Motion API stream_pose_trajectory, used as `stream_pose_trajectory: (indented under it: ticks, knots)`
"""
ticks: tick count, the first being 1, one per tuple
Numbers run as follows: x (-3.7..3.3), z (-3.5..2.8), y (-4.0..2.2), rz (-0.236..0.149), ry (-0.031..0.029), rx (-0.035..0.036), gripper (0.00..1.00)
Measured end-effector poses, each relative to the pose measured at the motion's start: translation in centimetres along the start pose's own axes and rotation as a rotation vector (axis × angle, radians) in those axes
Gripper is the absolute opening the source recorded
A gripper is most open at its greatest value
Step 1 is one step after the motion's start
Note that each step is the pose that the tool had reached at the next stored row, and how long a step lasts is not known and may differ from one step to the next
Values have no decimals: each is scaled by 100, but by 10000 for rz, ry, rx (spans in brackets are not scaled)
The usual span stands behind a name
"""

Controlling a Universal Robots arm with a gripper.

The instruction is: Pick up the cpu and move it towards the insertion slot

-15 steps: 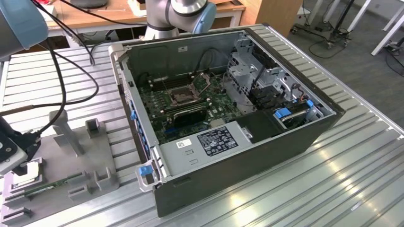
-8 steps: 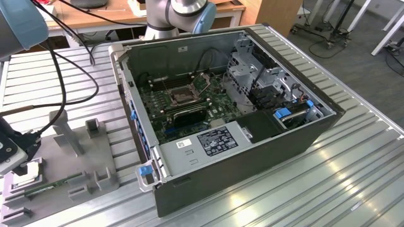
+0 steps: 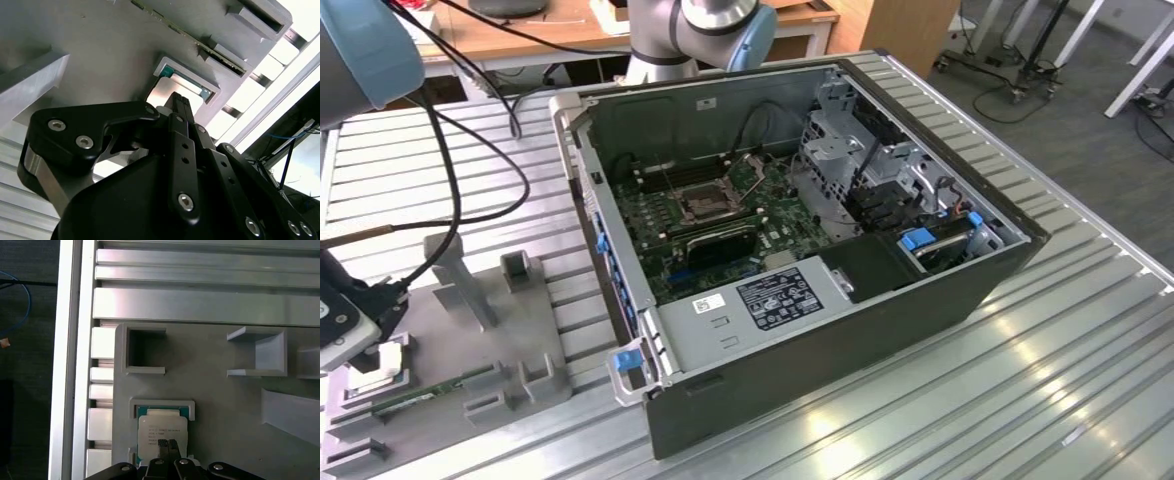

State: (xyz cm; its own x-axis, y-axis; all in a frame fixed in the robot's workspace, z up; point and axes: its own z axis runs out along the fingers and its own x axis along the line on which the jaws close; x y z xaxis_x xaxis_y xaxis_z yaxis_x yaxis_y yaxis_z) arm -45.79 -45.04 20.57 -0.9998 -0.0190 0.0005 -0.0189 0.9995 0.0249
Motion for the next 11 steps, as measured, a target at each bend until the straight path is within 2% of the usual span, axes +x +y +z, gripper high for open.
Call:
stream_pose_trajectory:
  ticks: [11]
  knots:
    - [-2,36,46,-2,0,-1,11]
